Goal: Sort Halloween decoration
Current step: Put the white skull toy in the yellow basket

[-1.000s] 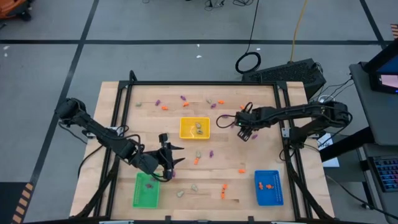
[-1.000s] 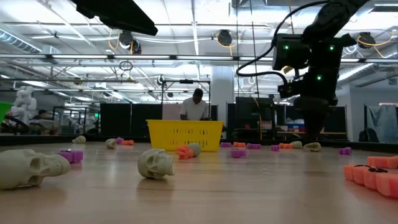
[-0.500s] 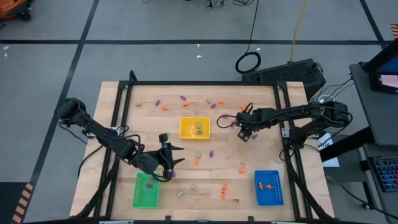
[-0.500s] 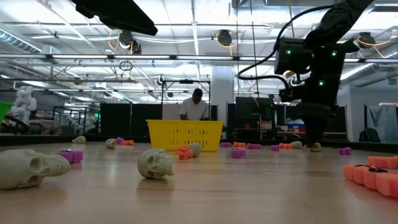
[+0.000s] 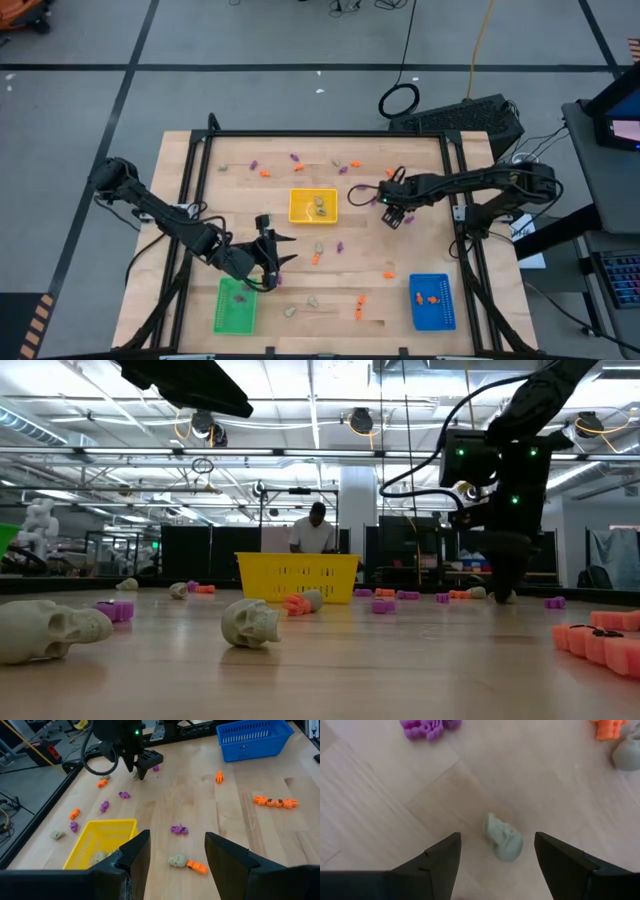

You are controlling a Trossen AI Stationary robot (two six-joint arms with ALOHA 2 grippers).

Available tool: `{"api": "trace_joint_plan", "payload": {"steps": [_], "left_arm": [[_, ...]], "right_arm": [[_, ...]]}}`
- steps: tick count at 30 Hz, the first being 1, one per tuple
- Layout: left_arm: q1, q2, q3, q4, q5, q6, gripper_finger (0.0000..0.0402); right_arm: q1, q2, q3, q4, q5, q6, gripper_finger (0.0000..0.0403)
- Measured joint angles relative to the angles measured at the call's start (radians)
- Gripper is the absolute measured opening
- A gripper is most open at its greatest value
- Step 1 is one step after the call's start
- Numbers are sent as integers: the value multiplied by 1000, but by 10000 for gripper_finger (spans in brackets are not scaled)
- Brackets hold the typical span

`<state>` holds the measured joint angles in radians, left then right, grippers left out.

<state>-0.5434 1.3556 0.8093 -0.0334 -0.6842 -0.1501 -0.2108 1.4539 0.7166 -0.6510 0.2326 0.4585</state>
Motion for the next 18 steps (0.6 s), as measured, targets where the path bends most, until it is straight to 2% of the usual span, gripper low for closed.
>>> {"api": "trace_joint_plan", "payload": {"steps": [8,18], "left_arm": [[0,0,0,-1,0,0,187],[0,0,0,-1,0,0,187]], "right_arm": [[0,5,0,9,0,-15,231],[0,5,0,-18,-1,-33,161]]}}
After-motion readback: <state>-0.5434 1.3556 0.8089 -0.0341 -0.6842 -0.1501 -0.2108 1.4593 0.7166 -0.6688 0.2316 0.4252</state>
